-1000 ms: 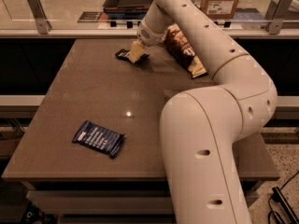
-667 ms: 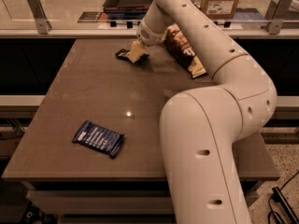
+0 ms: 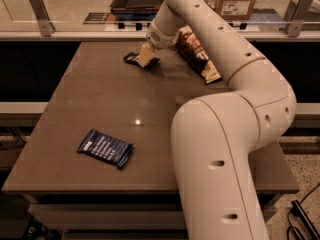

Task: Move rxbar chocolate near rxbar blueberry

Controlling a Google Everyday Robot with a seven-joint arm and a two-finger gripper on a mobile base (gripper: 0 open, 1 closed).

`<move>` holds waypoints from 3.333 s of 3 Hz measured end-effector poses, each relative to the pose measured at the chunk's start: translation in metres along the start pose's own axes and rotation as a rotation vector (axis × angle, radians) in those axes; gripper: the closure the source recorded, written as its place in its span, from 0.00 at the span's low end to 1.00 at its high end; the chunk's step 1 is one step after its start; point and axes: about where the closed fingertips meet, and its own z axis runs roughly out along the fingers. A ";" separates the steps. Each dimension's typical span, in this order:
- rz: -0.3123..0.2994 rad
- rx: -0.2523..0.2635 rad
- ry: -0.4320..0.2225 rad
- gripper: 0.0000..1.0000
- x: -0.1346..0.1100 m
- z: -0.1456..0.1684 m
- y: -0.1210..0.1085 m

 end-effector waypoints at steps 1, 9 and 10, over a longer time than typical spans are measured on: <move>0.000 0.000 0.000 1.00 0.000 -0.001 0.000; 0.026 -0.028 0.035 1.00 0.079 -0.111 0.087; 0.069 -0.018 0.044 1.00 0.102 -0.119 0.108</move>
Offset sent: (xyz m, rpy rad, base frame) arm -0.0794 -0.0578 0.1082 0.1552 -0.1092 0.1930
